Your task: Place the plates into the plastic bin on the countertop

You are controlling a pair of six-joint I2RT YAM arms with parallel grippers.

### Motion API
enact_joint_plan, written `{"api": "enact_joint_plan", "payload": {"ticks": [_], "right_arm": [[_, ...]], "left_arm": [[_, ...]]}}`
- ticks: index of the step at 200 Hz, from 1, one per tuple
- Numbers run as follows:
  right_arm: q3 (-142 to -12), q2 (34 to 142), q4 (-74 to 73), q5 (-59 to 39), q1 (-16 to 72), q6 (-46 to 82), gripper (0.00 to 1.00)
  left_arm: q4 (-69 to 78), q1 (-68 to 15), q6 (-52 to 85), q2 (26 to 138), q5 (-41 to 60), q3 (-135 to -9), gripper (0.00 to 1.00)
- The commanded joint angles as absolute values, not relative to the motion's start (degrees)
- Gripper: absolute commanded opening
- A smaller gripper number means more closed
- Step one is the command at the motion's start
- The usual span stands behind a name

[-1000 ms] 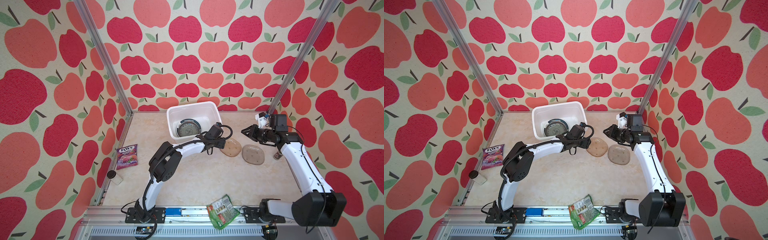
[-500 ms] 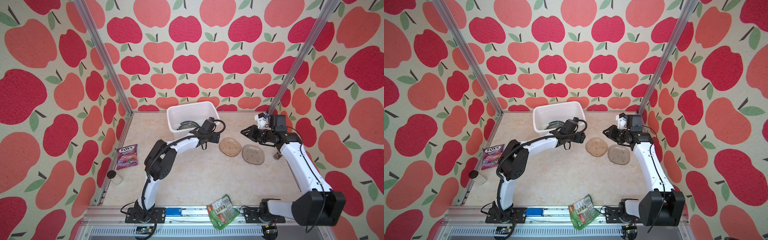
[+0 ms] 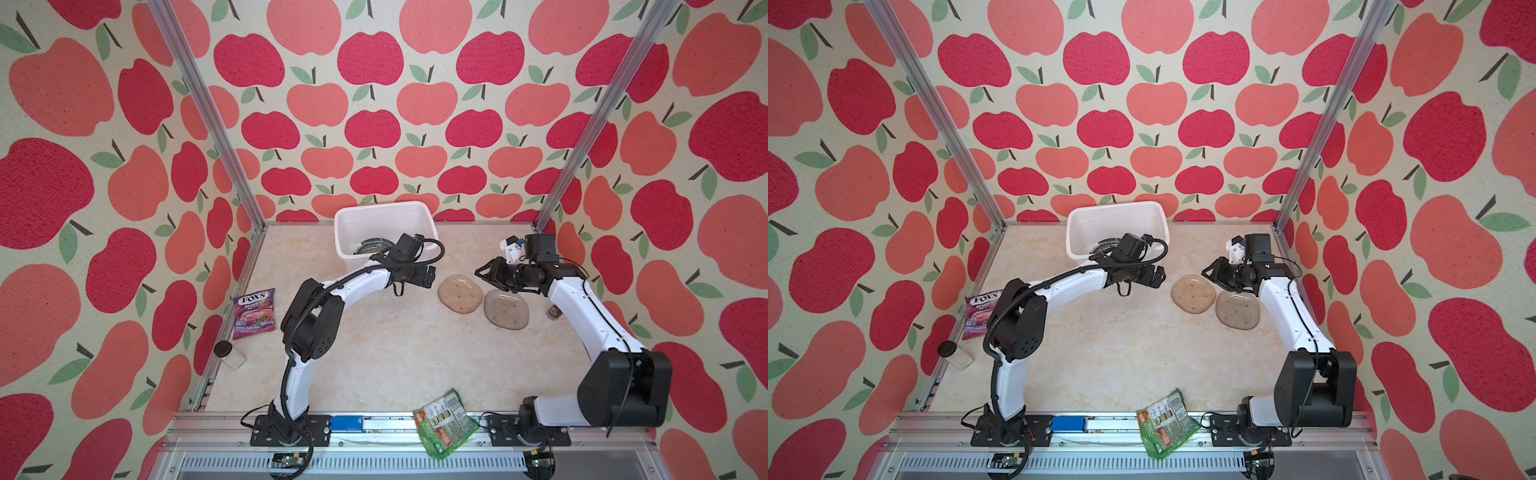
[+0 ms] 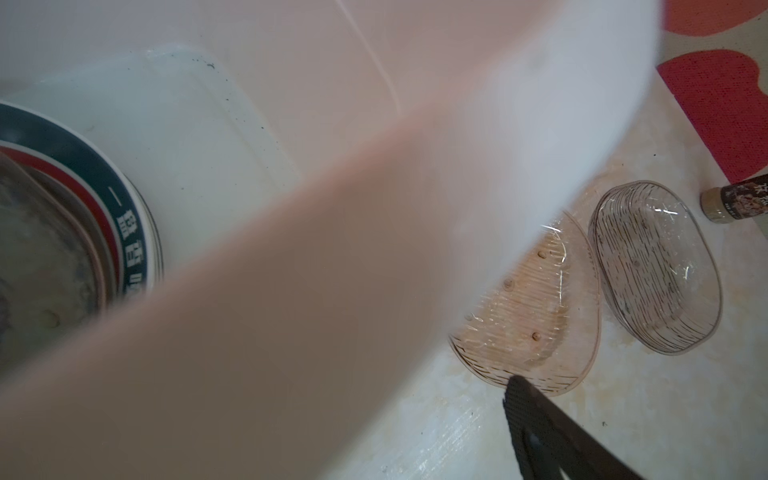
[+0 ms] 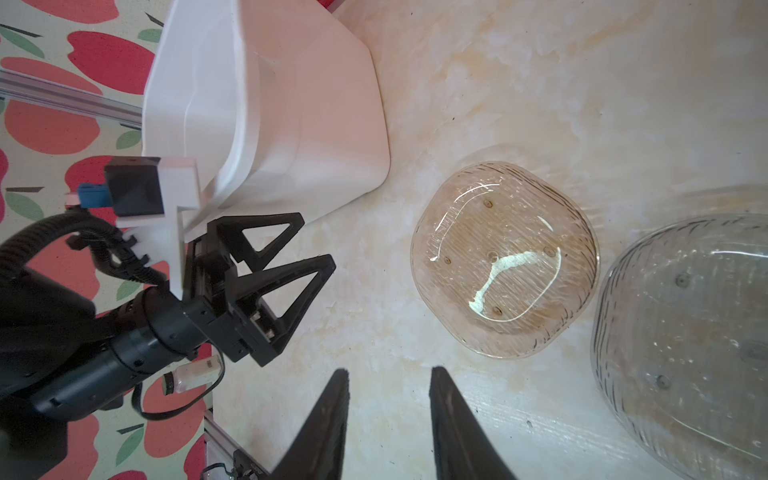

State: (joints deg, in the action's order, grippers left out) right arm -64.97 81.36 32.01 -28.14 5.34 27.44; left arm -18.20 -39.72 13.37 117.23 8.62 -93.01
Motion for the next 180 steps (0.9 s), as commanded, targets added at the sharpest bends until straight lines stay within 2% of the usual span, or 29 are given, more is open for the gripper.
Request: {"api": "enact_joint_plan", "payload": {"ticks": [1,43,111,147,180], "right_arm": [[-63.42,82.62,30.77,-26.77,5.74,25.09,0.36],[-61.99,84.95,29.50,-26.70,5.49,24.52,0.38],[-59.77,85.40,27.67,-28.15,4.63,24.74,0.37],[-59.43,84.70,27.17,-29.00,4.35,24.61,0.36],[-58.11,83.18,25.85,-29.17,4.31,25.33,0.34]], "left_arm": [[-20.74,-41.51,10.99,111.46,8.92,-90.36,0.99],[-20.32,-44.74,11.37,106.05,4.98,-83.75,0.98],[-14.52,-48.34,19.11,110.10,6.44,-78.52,0.93],[-12.77,-49.13,20.59,113.56,4.30,-79.30,0.88],[-16.42,-49.30,21.09,118.74,-0.26,-85.15,0.80]]}}
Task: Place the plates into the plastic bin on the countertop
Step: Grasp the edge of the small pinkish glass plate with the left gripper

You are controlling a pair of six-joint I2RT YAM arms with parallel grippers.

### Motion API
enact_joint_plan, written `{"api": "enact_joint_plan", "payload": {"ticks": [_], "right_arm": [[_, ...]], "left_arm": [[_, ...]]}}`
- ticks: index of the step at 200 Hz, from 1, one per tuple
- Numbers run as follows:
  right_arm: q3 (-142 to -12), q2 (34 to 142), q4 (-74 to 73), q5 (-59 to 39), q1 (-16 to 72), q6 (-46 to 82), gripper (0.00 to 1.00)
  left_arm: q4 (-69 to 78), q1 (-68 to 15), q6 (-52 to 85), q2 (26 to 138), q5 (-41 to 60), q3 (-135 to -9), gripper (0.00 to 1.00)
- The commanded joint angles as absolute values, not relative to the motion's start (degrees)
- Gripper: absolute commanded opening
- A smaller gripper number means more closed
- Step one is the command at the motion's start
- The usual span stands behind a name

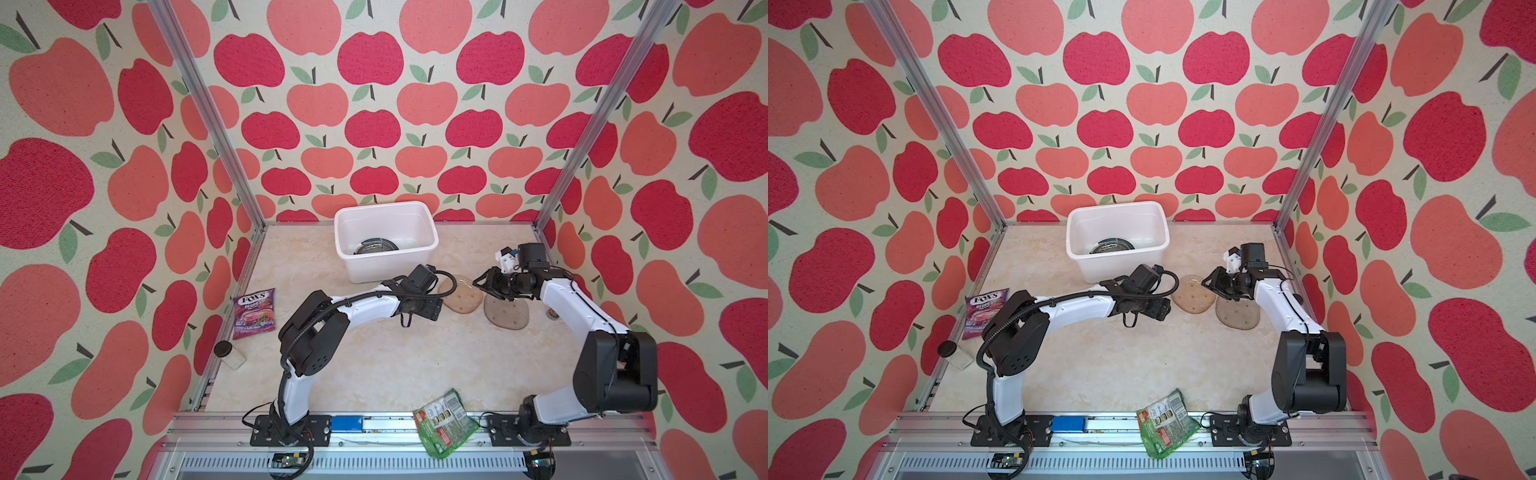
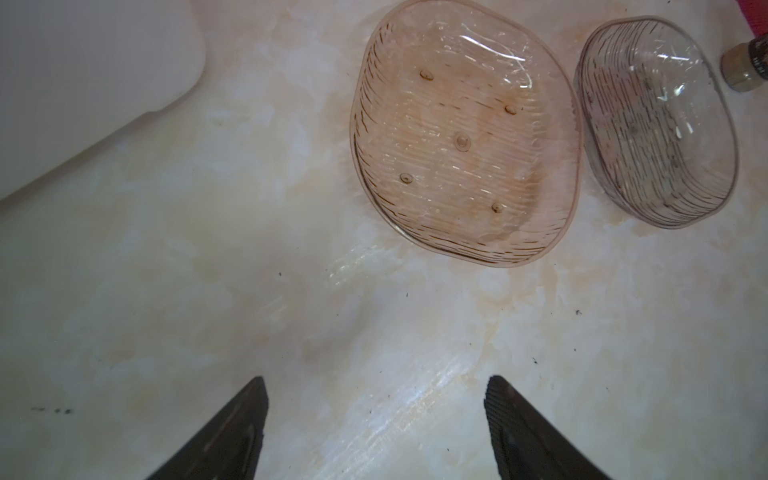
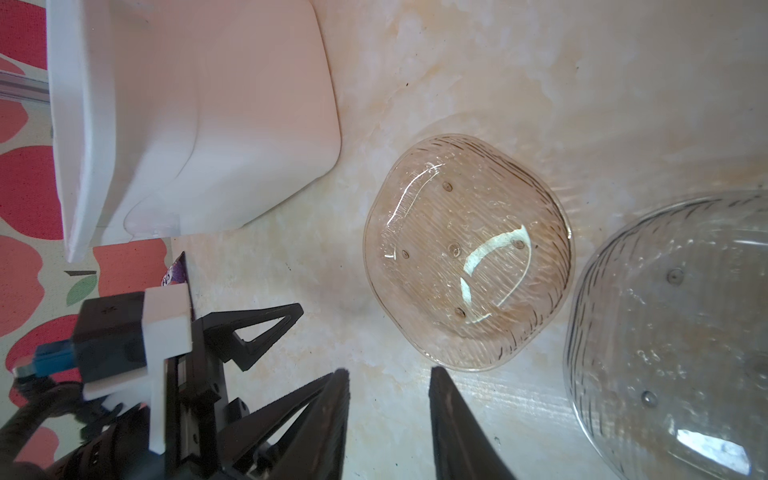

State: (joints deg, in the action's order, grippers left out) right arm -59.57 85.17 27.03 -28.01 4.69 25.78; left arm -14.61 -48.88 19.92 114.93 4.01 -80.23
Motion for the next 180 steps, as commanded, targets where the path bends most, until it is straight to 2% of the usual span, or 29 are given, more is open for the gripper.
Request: {"api": "enact_joint_plan", "payload": {"ticks": [1,112,132,180], "right_arm": [[-58.10,83.16,25.84,-29.17,4.26,25.32,0.34],[-56.47,81.04,23.67,-30.85,3.82,26.19,0.32],[-56.52,81.22,23.01,-31.43,3.72,26.49,0.32],[-56.28,80.57,21.85,-32.51,3.62,27.27,0.31]], "left_arm": [[-16.52,-49.31,21.14,118.87,-0.35,-85.29,0.80],[-18.64,-48.78,26.31,128.51,-1.58,-96.96,0.79],[-19.88,-48.53,27.19,130.69,-1.50,-99.69,0.76],[-21.14,-47.64,29.37,134.18,-0.54,-102.83,0.60]]}}
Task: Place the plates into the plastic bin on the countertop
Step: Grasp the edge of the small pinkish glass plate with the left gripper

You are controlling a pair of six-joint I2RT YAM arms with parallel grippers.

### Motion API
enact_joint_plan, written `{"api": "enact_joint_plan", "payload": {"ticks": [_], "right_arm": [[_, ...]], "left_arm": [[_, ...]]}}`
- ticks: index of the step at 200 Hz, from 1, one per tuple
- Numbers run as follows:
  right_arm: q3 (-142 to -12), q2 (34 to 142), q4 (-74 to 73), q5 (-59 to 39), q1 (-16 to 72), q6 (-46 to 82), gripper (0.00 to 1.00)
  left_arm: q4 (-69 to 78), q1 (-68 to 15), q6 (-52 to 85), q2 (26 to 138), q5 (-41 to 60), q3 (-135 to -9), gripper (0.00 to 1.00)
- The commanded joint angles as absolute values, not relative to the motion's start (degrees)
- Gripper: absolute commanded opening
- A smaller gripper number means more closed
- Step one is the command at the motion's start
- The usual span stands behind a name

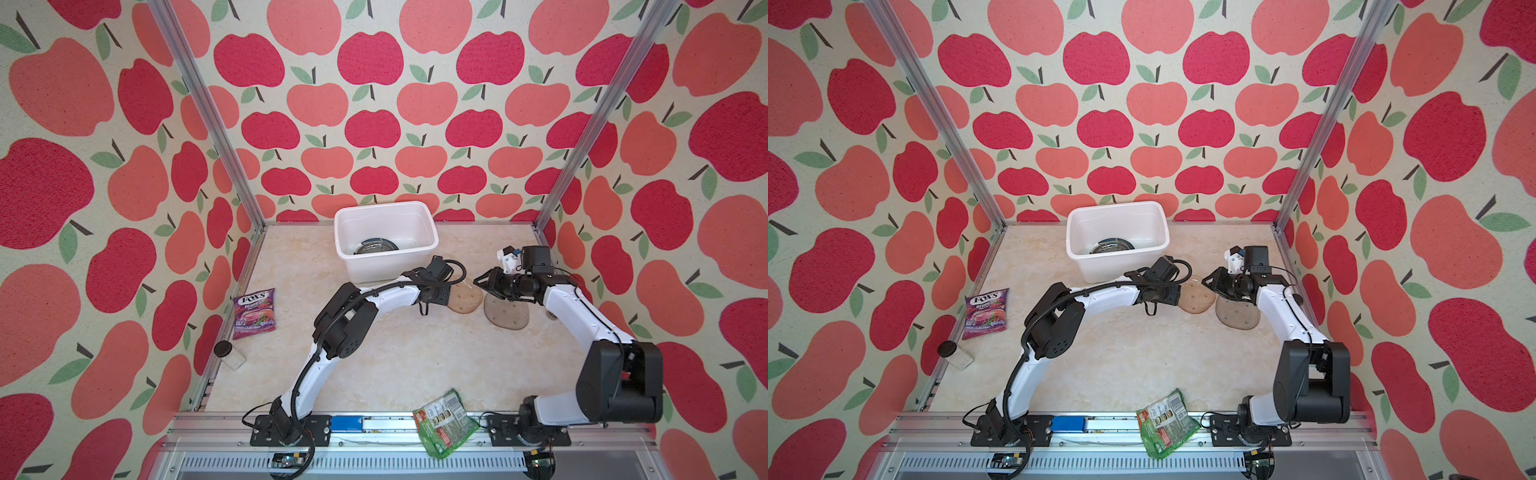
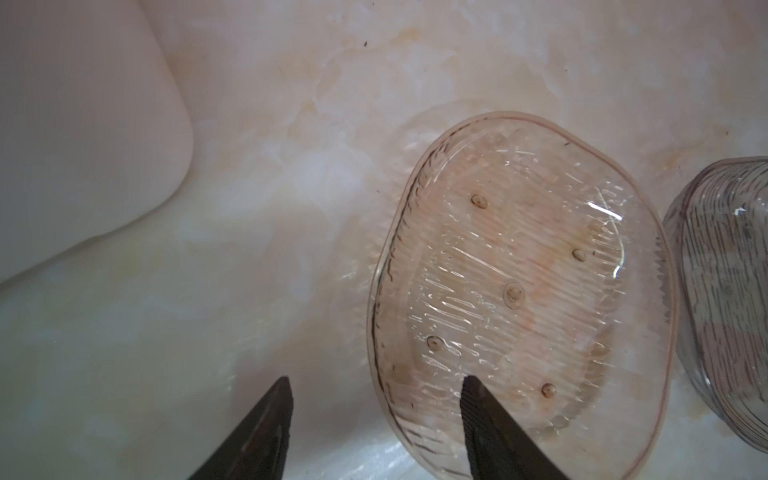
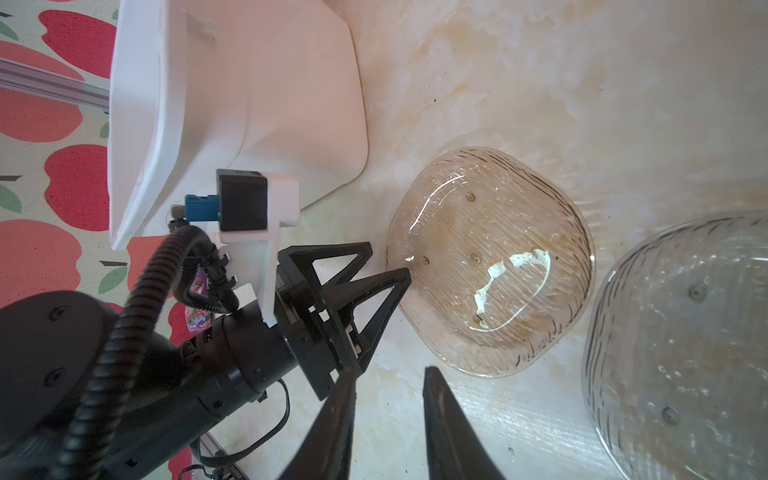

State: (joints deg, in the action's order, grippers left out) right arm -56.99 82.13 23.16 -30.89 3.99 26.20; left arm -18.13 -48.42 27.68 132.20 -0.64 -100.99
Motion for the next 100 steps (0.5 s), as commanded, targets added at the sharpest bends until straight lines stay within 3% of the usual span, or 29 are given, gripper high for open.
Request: {"api": "enact_joint_plan", "payload": {"ticks": [1,28,100], "right_arm": [[-56.22,80.54,21.82,-32.51,3.61,27.30,0.31],[-55.38,80.07,20.87,-33.17,3.55,27.86,0.30],[-53.99,79.24,19.97,-34.01,3.56,28.73,0.30]], "left_arm": [[-21.12,-47.68,29.36,134.20,-0.53,-102.83,0.59],[-20.35,-47.31,30.05,134.81,-0.13,-103.00,0.45],[-21.52,-47.21,30.06,138.46,0.44,-106.36,0.31]]}}
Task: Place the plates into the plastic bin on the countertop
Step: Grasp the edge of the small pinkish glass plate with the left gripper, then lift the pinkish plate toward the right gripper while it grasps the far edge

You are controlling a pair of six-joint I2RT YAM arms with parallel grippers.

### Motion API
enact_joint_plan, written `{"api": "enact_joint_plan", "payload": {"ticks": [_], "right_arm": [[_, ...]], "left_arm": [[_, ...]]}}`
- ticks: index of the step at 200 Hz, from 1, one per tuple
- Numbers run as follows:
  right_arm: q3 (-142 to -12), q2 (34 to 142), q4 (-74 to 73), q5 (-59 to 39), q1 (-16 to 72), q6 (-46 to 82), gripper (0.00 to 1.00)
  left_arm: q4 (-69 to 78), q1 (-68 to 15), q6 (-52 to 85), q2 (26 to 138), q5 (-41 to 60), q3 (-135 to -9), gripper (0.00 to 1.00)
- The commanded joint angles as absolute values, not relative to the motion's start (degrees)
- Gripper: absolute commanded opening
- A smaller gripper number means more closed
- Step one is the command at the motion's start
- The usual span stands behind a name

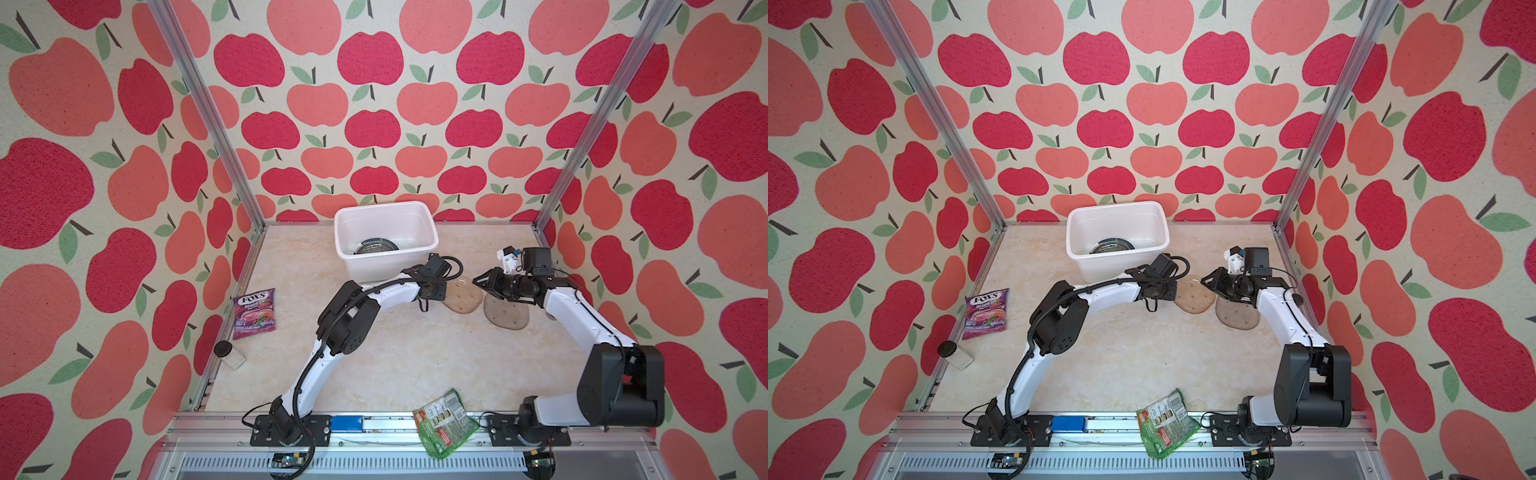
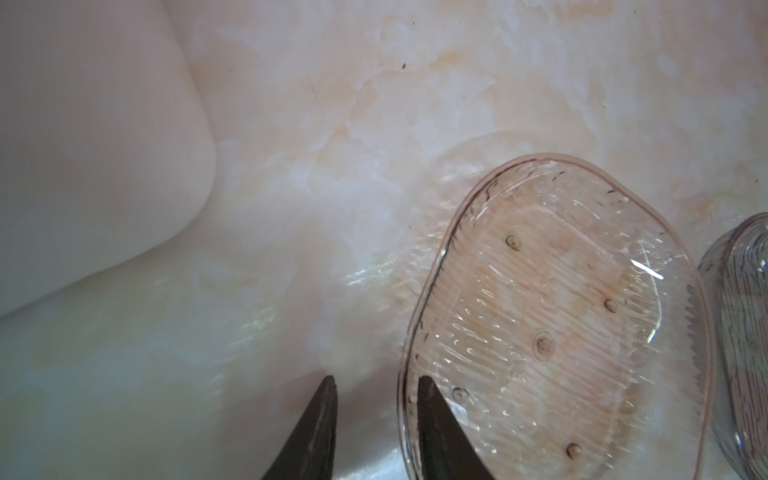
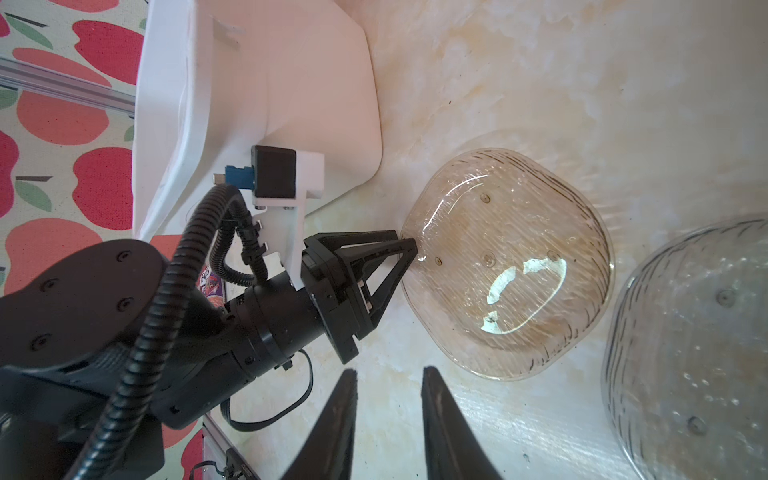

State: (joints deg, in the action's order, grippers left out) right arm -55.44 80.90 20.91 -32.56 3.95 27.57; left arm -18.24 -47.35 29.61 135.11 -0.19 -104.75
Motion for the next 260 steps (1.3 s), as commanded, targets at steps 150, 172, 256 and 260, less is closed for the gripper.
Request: {"api": "enact_joint_plan", "payload": {"ticks": [150,172,256,260], "right_arm": [[-50.90,71.84,24.77,-34.02,3.93,29.62,0.40],[-49.50,68.59,28.40,-33.44,4.79,28.66,0.42],[-47.47,62.31,38.24,-28.28,10.51,28.50,0.49],[-47.47,62.39,38.46,-28.14,10.62,28.52,0.49]], "left_arm": [[-17.98,-46.05,29.92,119.11,6.01,-86.85,0.00],[-17.50,-46.14,30.86,112.90,6.63,-81.68,0.00],[-15.31,-46.05,33.49,100.83,7.26,-74.71,0.00],[-15.36,-46.08,33.41,100.53,7.34,-74.63,0.00]]}}
